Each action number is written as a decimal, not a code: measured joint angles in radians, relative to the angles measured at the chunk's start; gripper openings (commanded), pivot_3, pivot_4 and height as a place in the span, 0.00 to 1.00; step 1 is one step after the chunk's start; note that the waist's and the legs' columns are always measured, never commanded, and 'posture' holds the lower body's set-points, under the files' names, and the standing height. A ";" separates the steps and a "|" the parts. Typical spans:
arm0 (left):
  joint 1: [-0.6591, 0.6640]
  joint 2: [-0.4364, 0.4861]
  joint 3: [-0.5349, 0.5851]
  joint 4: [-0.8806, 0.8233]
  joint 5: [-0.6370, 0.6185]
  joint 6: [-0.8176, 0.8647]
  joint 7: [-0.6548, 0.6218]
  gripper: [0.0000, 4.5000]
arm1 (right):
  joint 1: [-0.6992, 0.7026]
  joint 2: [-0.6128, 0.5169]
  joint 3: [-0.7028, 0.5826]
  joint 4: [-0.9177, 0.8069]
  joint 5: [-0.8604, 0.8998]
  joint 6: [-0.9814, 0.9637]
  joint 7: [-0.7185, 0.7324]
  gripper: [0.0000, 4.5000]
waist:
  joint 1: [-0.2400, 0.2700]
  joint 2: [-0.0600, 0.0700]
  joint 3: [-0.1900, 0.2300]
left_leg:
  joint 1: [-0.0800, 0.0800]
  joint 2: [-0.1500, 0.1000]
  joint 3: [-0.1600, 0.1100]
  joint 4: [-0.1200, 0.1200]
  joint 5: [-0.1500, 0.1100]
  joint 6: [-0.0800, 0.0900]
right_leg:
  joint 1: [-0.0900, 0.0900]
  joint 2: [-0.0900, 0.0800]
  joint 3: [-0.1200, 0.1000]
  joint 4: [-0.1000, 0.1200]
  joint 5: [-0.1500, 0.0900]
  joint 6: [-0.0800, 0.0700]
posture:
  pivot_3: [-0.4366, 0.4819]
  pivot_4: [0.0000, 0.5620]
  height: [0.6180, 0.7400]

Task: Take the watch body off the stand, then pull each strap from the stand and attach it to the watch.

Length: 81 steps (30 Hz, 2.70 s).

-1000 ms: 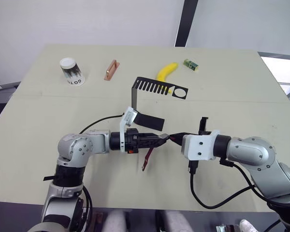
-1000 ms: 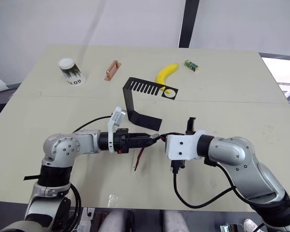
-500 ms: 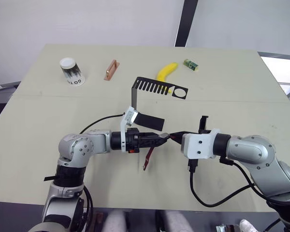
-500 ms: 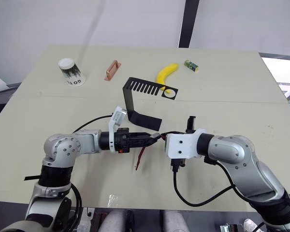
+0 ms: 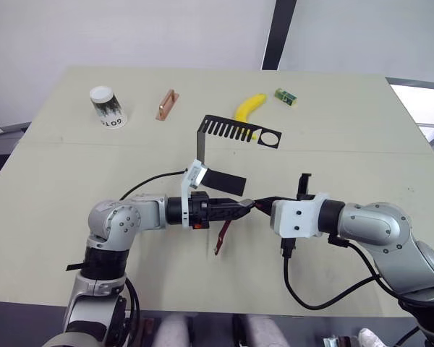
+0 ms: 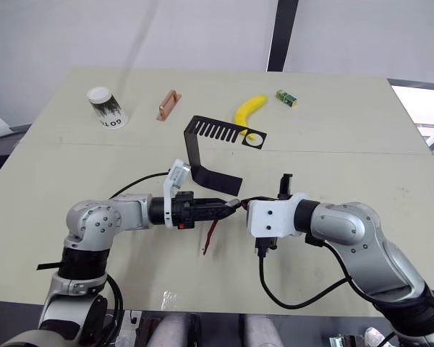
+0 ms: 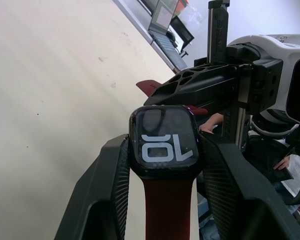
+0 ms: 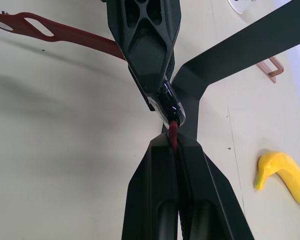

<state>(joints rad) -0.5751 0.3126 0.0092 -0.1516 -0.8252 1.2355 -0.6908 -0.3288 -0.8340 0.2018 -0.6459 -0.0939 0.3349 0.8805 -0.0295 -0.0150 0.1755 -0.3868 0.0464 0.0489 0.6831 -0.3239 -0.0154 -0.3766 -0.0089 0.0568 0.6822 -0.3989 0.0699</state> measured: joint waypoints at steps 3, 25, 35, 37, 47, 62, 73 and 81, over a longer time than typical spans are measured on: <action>-0.001 -0.003 0.000 0.000 0.000 0.001 0.000 0.35 | 0.000 0.000 0.000 0.000 -0.002 0.002 0.000 0.00 | 0.000 0.000 0.000 | 0.000 0.000 0.000 0.000 0.000 0.000 | 0.000 0.000 0.000 0.000 0.000 0.000 | 0.48 0.27 1.00; -0.005 -0.004 -0.001 -0.002 0.000 0.007 0.001 0.35 | -0.015 0.005 0.019 0.008 -0.013 0.020 0.001 0.00 | 0.000 0.000 0.000 | 0.000 0.000 0.000 0.000 0.000 0.000 | 0.000 0.000 0.000 0.000 0.000 0.000 | 0.48 0.27 1.00; -0.005 -0.009 -0.001 -0.004 0.000 0.007 0.006 0.35 | -0.015 0.006 0.020 0.009 -0.021 0.019 0.001 0.00 | 0.000 0.000 0.000 | 0.000 0.000 0.000 0.000 0.000 0.000 | 0.000 0.000 0.000 0.000 0.000 0.000 | 0.48 0.27 1.00; -0.005 -0.009 -0.001 -0.004 0.000 0.007 0.006 0.35 | -0.015 0.006 0.020 0.009 -0.022 0.019 0.001 0.00 | 0.000 0.000 0.000 | 0.000 0.000 0.000 0.000 0.000 0.000 | 0.000 0.000 0.000 0.000 0.000 0.000 | 0.48 0.27 1.00; -0.005 -0.012 -0.001 -0.005 0.000 0.008 0.007 0.35 | -0.015 0.006 0.020 0.009 -0.023 0.019 0.001 0.00 | 0.000 0.000 0.000 | 0.000 0.000 0.000 0.000 0.000 0.000 | 0.000 0.000 0.000 0.000 0.000 0.000 | 0.48 0.27 1.00; -0.005 -0.013 -0.001 -0.005 0.000 0.008 0.007 0.35 | -0.015 0.007 0.020 0.010 -0.025 0.019 0.001 0.00 | 0.000 0.000 0.000 | 0.000 0.000 0.000 0.000 0.000 0.000 | 0.000 0.000 0.000 0.000 0.000 0.000 | 0.48 0.27 1.00; -0.006 -0.014 -0.001 -0.005 0.000 0.008 0.007 0.35 | -0.015 0.013 0.020 0.016 -0.026 0.019 0.001 0.00 | 0.000 0.000 0.000 | 0.000 0.000 0.000 0.000 0.000 0.000 | 0.000 0.000 0.000 0.000 0.000 0.000 | 0.48 0.27 1.00; -0.006 -0.017 -0.002 -0.005 0.000 0.008 0.009 0.35 | -0.015 0.015 0.020 0.020 -0.029 0.019 0.001 0.00 | 0.000 0.000 0.000 | 0.000 0.000 0.000 0.000 0.000 0.000 | 0.000 0.000 0.000 0.000 0.000 0.000 | 0.48 0.27 1.00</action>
<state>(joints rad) -0.5815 0.2955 0.0076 -0.1562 -0.8253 1.2434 -0.6820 -0.3438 -0.8187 0.2218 -0.6260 -0.1229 0.3543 0.8815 -0.0297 -0.0150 0.1755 -0.3868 0.0464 0.0489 0.6831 -0.3238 -0.0155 -0.3766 -0.0089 0.0568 0.6819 -0.3989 0.0699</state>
